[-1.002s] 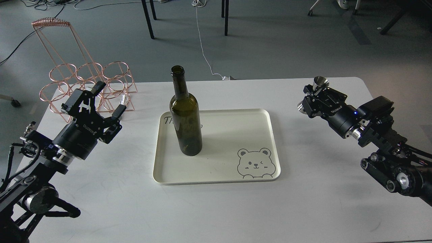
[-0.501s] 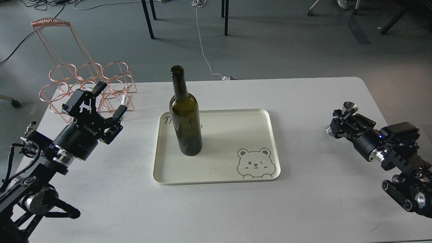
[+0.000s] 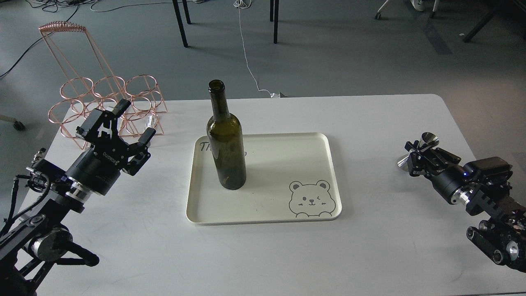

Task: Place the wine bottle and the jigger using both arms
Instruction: 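Lower the jigger onto the table beside the tray with the right gripper, then release the jigger and raise the right gripper away, then reach the left gripper toward the neck of the green wine bottle, then grasp the wine bottle neck with the left gripper, then lift the bottle and carry it over the copper wine rack, then lower the bottle into the wine rack slot with the left gripper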

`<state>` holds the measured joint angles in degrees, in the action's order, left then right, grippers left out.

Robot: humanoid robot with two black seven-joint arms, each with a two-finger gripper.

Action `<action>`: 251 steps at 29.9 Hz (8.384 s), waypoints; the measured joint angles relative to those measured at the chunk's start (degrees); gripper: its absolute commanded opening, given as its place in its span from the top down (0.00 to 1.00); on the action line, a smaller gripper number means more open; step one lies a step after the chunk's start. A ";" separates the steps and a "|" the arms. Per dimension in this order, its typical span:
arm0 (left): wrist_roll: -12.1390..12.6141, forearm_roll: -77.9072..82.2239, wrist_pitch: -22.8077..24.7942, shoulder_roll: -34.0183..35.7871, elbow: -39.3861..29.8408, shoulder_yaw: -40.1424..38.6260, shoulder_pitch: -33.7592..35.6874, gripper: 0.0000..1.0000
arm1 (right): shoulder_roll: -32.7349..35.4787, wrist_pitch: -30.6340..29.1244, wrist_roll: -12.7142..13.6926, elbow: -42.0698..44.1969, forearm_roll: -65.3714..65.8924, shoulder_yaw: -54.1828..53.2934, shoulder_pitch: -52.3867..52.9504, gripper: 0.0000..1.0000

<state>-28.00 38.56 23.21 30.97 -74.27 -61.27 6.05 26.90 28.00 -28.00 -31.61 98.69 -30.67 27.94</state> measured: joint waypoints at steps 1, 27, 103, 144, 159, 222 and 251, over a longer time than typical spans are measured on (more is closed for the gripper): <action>0.00 0.00 0.00 0.00 0.00 -0.04 0.00 0.02 | 0.00 0.00 0.00 -0.03 -0.01 0.00 -0.09 0.61; 0.00 0.10 0.00 -0.92 0.01 -0.33 0.03 0.02 | 14.08 0.00 -0.01 -15.90 -0.83 -1.43 -11.31 0.06; -0.01 62.73 -11.90 20.46 -18.95 -9.98 3.21 0.02 | 0.99 -14.47 0.00 -41.29 -85.34 -1.08 10.01 0.02; 0.00 81.47 -11.88 0.95 -10.56 13.20 28.69 0.43 | 1.62 -14.30 0.00 -40.37 -83.50 -1.07 7.62 0.02; 0.01 81.33 -13.36 0.34 -9.99 13.19 28.85 0.90 | 1.42 -14.20 0.00 -40.38 -83.23 -1.16 7.22 0.02; 0.00 67.56 -14.51 15.61 23.56 23.27 55.77 0.88 | 0.96 -13.85 0.00 -39.18 -82.26 -1.59 6.43 0.02; -0.02 67.34 -17.39 14.22 26.75 23.66 52.78 0.86 | 0.96 -13.84 0.00 -39.22 -82.25 -1.85 6.07 0.02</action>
<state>-28.01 105.90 5.81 45.19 -47.53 -37.61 58.83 27.86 14.16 -28.00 -70.83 16.43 -32.52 34.01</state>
